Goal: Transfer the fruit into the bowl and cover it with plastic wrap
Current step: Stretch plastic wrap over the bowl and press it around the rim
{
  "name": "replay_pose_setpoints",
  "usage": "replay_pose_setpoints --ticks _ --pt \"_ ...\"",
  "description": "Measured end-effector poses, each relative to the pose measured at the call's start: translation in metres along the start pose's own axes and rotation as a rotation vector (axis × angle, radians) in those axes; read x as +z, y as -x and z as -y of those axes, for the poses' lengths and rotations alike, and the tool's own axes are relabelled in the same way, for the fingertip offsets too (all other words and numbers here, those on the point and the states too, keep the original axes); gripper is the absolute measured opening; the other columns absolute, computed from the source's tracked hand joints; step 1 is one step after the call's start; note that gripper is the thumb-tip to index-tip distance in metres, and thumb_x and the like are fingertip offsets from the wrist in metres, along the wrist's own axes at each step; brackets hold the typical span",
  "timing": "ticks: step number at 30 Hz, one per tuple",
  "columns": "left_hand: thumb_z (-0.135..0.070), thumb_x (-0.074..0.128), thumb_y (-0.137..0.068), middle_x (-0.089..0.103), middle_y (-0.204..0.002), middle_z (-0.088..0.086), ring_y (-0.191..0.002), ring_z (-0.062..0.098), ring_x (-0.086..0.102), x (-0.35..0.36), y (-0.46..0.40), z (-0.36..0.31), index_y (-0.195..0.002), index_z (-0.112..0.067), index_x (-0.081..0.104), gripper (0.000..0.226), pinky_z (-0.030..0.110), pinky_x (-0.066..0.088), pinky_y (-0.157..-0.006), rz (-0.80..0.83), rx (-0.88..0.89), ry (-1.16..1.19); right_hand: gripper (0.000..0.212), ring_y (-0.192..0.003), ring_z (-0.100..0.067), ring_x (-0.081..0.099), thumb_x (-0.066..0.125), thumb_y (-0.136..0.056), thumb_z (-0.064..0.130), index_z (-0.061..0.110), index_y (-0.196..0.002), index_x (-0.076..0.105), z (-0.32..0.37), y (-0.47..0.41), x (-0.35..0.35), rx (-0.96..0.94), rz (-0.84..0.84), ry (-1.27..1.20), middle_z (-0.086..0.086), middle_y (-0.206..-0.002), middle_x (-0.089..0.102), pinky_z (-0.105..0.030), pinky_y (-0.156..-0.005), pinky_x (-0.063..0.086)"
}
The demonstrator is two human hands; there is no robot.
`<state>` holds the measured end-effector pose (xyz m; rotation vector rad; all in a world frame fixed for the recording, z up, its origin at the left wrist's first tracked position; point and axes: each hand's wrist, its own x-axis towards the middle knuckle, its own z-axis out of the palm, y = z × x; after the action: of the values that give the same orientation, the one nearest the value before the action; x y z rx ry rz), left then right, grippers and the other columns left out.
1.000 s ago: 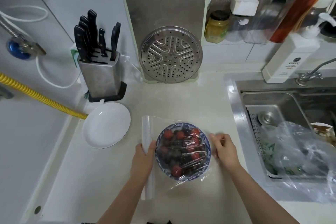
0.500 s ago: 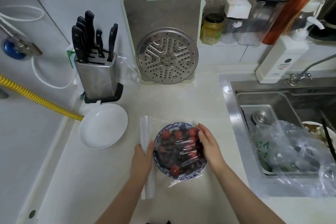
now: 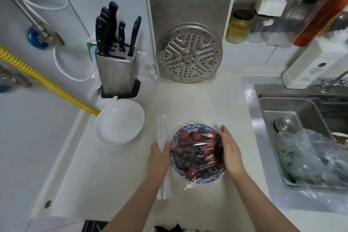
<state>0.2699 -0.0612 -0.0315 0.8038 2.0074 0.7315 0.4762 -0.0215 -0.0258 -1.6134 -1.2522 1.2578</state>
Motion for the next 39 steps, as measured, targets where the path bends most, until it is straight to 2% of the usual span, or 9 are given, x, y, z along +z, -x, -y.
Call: replay_pose_setpoints --ticks 3,6,9,14,20,25,31,36,39 --pt "-0.054 0.035 -0.095 0.057 -0.107 0.006 -0.092 0.025 0.054 -0.003 0.001 0.0 -0.117 -0.01 0.044 0.05 0.034 0.043 -0.085 0.011 -0.001 -0.001 0.06 -0.142 -0.003 0.008 0.02 -0.094 0.054 0.024 -0.145 0.03 0.014 0.001 0.009 -0.285 0.027 0.406 0.01 -0.152 0.026 -0.028 -0.118 0.006" --pt "-0.054 0.035 -0.096 0.057 -0.108 0.004 -0.094 0.025 0.054 -0.006 0.001 0.0 -0.121 -0.01 0.046 0.051 0.032 0.042 -0.085 0.014 0.012 0.002 0.067 -0.146 -0.009 -0.002 0.011 -0.089 0.065 0.032 -0.146 0.025 0.02 0.001 0.024 -0.455 0.106 0.705 0.008 -0.156 0.019 -0.04 -0.12 0.001" --pt "-0.055 0.038 -0.094 0.062 -0.113 0.007 -0.103 0.028 0.059 -0.01 -0.001 0.001 -0.119 -0.01 0.049 0.052 0.035 0.046 -0.091 0.018 0.023 0.007 0.07 -0.146 -0.014 -0.011 0.003 -0.084 0.072 0.042 -0.145 0.018 0.023 0.006 0.039 -0.518 0.212 0.931 0.007 -0.158 0.009 -0.048 -0.119 -0.007" --pt "-0.058 0.047 -0.09 0.064 -0.107 0.007 -0.099 0.027 0.062 -0.021 -0.006 0.009 -0.11 -0.012 0.053 0.051 0.039 0.049 -0.091 0.03 -0.019 0.074 0.069 -0.147 -0.025 -0.009 0.011 -0.083 0.076 0.045 -0.144 0.019 0.02 0.008 0.049 -0.546 0.241 1.114 0.004 -0.159 0.009 -0.055 -0.113 -0.014" --pt "-0.058 0.055 -0.086 0.064 -0.103 0.004 -0.094 0.024 0.064 -0.024 -0.011 0.02 -0.109 -0.016 0.052 0.048 0.042 0.052 -0.089 0.066 -0.077 0.199 0.071 -0.144 -0.035 0.012 0.023 -0.084 0.074 0.033 -0.139 0.04 0.022 0.014 0.081 -0.724 0.383 1.229 -0.007 -0.153 0.032 -0.064 -0.109 0.004" --pt "-0.052 0.059 -0.086 0.062 -0.1 -0.003 -0.096 0.018 0.061 -0.031 -0.015 0.022 -0.112 -0.017 0.051 0.045 0.032 0.047 -0.083 0.058 -0.061 0.24 0.077 -0.144 -0.04 0.009 0.017 -0.079 0.081 0.039 -0.142 0.029 0.021 0.012 0.093 -0.663 0.383 1.233 -0.007 -0.156 0.024 -0.064 -0.107 -0.009" --pt "-0.047 0.063 -0.086 0.058 -0.098 -0.012 -0.089 0.005 0.058 -0.041 -0.015 0.028 -0.113 -0.022 0.048 0.04 0.023 0.044 -0.074 0.098 -0.024 0.295 0.077 -0.144 -0.036 0.012 0.018 -0.077 0.084 0.043 -0.141 0.03 0.018 0.012 0.096 -0.634 0.372 1.248 -0.002 -0.155 0.025 -0.062 -0.108 -0.006" --pt "-0.056 0.053 -0.088 0.065 -0.105 -0.001 -0.096 0.017 0.062 -0.048 -0.02 0.031 -0.113 -0.018 0.054 0.046 0.029 0.046 -0.082 0.135 0.002 0.221 0.077 -0.145 -0.033 0.005 0.017 -0.075 0.085 0.046 -0.142 0.025 0.017 0.013 0.096 -0.639 0.36 1.228 0.001 -0.157 0.019 -0.059 -0.109 -0.009" --pt "-0.059 0.057 -0.084 0.066 -0.097 0.008 -0.08 0.025 0.067 -0.053 -0.02 0.031 -0.107 -0.021 0.05 0.045 0.038 0.056 -0.075 0.15 -0.004 0.254 0.078 -0.145 -0.031 0.003 0.017 -0.075 0.086 0.048 -0.142 0.022 0.016 0.013 0.096 -0.63 0.361 1.226 0.002 -0.157 0.018 -0.06 -0.111 -0.01"
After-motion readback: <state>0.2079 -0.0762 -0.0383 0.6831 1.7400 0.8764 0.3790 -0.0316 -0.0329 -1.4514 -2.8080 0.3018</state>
